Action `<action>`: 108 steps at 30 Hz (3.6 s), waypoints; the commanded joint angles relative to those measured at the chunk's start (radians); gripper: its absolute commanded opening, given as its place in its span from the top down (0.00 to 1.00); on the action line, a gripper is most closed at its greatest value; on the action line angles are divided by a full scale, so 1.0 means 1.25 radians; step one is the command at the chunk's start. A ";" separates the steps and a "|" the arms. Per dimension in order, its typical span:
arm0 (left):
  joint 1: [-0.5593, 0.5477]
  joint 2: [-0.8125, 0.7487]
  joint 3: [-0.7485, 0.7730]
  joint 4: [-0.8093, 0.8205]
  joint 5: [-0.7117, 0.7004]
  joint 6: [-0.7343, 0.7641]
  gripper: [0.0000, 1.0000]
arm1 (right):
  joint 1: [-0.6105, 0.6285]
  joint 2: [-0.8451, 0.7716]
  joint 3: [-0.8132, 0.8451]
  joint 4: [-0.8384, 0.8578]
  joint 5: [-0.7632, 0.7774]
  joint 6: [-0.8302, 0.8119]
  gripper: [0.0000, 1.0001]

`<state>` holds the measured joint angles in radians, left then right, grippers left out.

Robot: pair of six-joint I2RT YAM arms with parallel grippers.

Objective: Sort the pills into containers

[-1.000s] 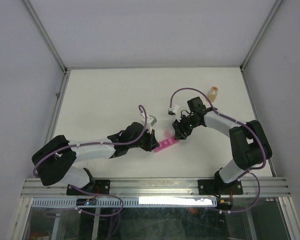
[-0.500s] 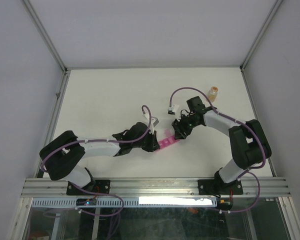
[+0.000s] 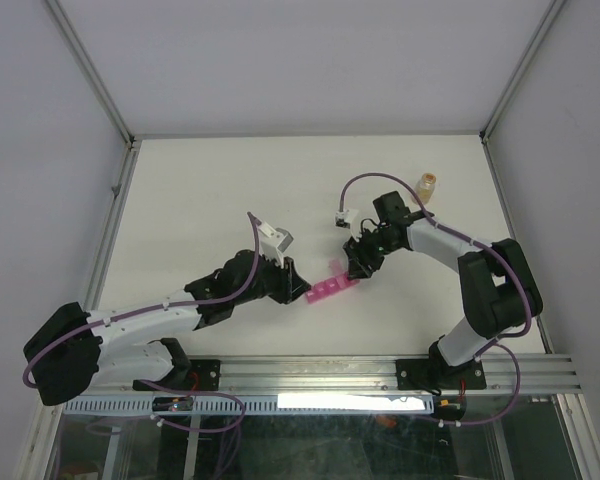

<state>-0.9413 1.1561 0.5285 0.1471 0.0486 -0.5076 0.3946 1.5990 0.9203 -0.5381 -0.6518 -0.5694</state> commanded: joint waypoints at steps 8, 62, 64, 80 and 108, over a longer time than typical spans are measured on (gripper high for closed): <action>-0.001 -0.108 -0.064 0.146 0.071 0.010 0.70 | 0.022 -0.012 0.025 -0.110 -0.133 -0.062 0.59; 0.006 0.058 -0.212 0.626 0.044 0.273 0.01 | -0.423 0.230 0.394 0.274 0.223 0.179 0.37; 0.006 0.057 -0.209 0.620 0.048 0.270 0.01 | -0.419 0.235 0.400 0.267 0.237 0.173 0.41; -0.028 -0.007 -0.219 0.623 0.169 0.251 0.07 | -0.414 0.011 0.269 0.164 0.094 0.056 0.89; -0.311 0.138 -0.254 0.880 -0.171 0.421 0.01 | -0.192 -0.458 -0.167 -0.372 -0.300 -0.512 0.89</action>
<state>-1.3228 1.3190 0.2253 1.0996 -0.1322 0.0120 0.1066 1.0103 0.7166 -1.0210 -0.9924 -1.1717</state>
